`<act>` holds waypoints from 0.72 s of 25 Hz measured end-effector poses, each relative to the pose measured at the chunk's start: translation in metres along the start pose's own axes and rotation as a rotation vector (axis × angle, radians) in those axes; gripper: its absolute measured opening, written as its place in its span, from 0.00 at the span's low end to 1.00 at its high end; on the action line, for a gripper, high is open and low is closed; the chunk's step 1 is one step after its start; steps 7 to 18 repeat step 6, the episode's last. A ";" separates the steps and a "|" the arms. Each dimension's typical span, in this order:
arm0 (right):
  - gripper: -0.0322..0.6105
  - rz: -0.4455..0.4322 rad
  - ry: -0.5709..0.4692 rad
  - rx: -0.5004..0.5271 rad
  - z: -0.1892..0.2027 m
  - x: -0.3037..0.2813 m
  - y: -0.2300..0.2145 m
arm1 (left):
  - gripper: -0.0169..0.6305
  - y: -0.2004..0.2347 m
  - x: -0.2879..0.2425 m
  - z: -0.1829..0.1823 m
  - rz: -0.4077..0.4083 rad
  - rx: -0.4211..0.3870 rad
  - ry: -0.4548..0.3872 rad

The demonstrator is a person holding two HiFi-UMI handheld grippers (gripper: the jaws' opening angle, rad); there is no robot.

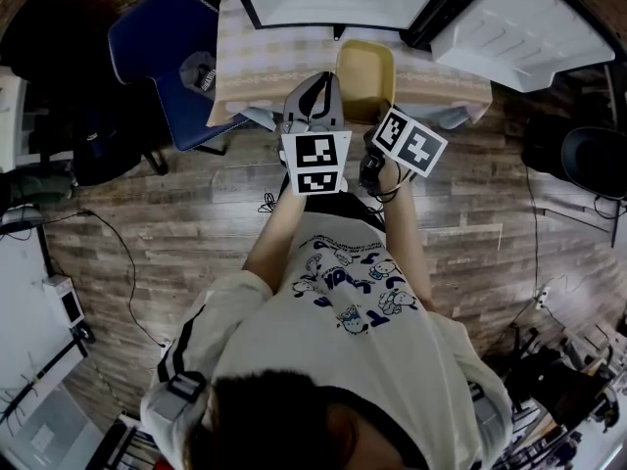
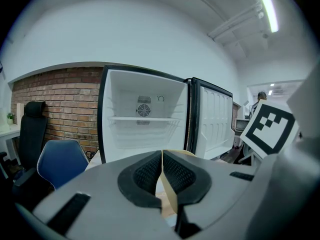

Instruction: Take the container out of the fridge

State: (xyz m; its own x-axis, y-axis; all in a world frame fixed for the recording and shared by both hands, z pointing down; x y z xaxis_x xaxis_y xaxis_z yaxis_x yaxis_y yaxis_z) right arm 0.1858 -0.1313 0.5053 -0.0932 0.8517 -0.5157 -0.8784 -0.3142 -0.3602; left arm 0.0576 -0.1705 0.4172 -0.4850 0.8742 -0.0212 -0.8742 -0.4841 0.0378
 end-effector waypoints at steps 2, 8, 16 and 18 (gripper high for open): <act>0.11 -0.003 0.004 -0.002 0.001 0.000 0.001 | 0.06 0.000 0.001 -0.001 -0.002 -0.001 -0.003; 0.11 -0.008 0.009 -0.001 0.003 0.002 0.002 | 0.06 -0.001 0.003 -0.003 -0.003 -0.004 -0.007; 0.11 -0.008 0.009 -0.001 0.003 0.002 0.002 | 0.06 -0.001 0.003 -0.003 -0.003 -0.004 -0.007; 0.11 -0.008 0.009 -0.001 0.003 0.002 0.002 | 0.06 -0.001 0.003 -0.003 -0.003 -0.004 -0.007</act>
Point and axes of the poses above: the fingertips, and each gripper's own axes: x backward along the fingers, y to its left, z out of its underside, the point moved 1 cm from there along x, backward along the fingers, and after that the axes turned 15 degrees about -y, right-handed, at the moved point
